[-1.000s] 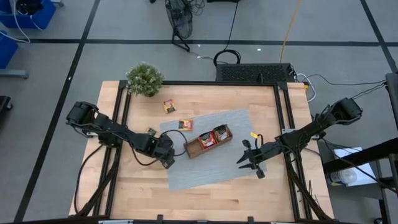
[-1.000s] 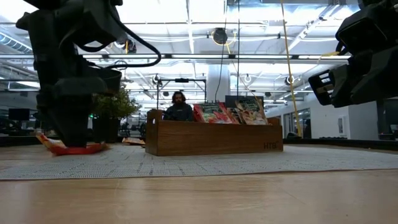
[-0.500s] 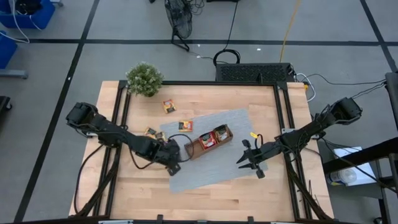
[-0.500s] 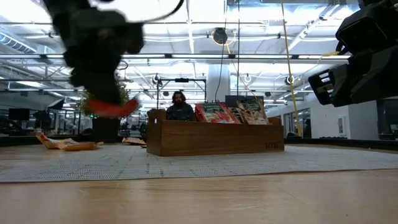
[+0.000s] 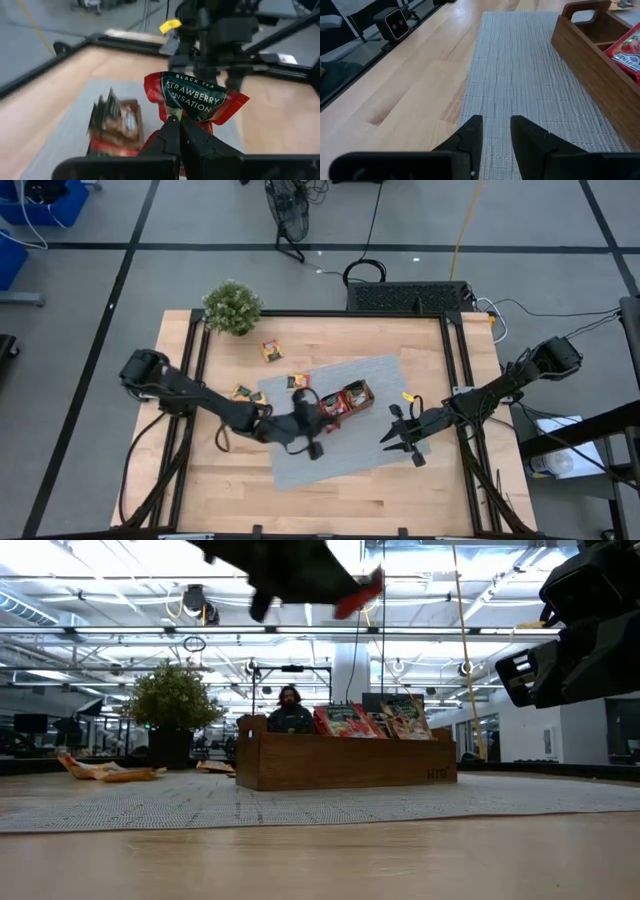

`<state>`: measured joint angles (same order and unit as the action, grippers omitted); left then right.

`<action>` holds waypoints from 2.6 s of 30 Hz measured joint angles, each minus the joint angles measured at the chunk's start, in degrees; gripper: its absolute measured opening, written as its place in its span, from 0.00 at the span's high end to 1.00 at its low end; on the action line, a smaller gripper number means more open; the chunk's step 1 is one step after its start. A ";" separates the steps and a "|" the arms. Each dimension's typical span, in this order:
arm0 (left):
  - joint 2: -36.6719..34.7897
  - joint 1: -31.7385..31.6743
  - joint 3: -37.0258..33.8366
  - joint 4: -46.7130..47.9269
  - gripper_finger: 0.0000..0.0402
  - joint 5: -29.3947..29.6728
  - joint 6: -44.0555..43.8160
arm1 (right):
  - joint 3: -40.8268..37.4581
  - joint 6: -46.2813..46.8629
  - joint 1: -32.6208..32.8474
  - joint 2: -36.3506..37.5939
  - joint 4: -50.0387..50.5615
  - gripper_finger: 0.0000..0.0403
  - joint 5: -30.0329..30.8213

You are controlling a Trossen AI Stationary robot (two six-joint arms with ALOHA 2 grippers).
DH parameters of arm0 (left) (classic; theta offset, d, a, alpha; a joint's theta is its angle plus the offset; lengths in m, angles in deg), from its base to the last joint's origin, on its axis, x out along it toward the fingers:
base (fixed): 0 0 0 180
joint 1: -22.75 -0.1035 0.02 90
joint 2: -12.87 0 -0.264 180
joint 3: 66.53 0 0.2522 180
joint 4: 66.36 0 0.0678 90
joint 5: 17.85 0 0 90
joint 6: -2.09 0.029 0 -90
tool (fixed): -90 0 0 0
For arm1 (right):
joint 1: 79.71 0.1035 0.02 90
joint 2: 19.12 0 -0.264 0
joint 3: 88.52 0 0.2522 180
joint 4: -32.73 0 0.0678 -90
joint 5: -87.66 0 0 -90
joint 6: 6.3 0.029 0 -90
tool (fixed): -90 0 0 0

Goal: Pick & Place Tea
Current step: Put the red tea bag into the middle section of the wooden organizer

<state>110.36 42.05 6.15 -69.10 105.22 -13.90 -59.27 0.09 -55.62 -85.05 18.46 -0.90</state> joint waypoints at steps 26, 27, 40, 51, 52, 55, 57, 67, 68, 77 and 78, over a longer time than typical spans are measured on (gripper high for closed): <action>17.84 -3.77 0.39 -10.73 1.00 14.96 -4.33 | -0.02 0.00 -0.02 0.00 0.46 0.77 0.00; 17.84 -3.79 0.39 -9.38 1.00 14.96 -5.20 | -0.02 -0.02 0.00 0.00 0.46 0.77 0.00; 17.84 -3.90 0.42 -9.51 1.00 15.07 -2.40 | 0.01 -8.02 -2.86 -4.44 -14.37 0.77 18.64; 17.84 -3.90 0.42 -11.04 1.00 15.09 0.88 | 2.91 -2.47 -12.75 -22.96 -35.07 0.55 10.49; 17.84 -3.90 0.44 -11.25 1.00 15.09 1.37 | 4.26 -2.51 -13.23 -24.49 -35.13 0.53 10.47; 17.82 -3.90 0.44 -11.32 1.00 15.09 2.24 | 7.70 -2.54 -14.04 -28.41 -35.13 0.47 10.21; 17.82 -3.90 0.44 -11.43 1.00 15.11 2.34 | 9.66 -2.56 -14.05 -30.50 -35.14 0.45 10.42; 17.76 -2.44 0.44 -13.29 1.00 16.34 6.51 | 11.43 2.56 -14.36 -32.41 -34.26 0.49 20.57; 17.76 -2.31 0.44 -13.72 1.00 16.53 6.73 | 11.41 2.94 -14.35 -32.41 -34.27 0.50 20.86; 17.76 -1.61 0.44 -13.79 1.00 16.80 7.06 | 11.41 3.18 -13.43 -32.41 -36.20 0.67 20.92; 17.76 -1.51 0.44 -13.77 1.00 16.65 6.96 | 11.41 2.45 -13.11 -32.41 -36.93 0.71 20.80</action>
<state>128.11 40.54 6.59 -82.88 121.87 -6.94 -47.86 2.55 -68.73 -117.47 -18.48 19.89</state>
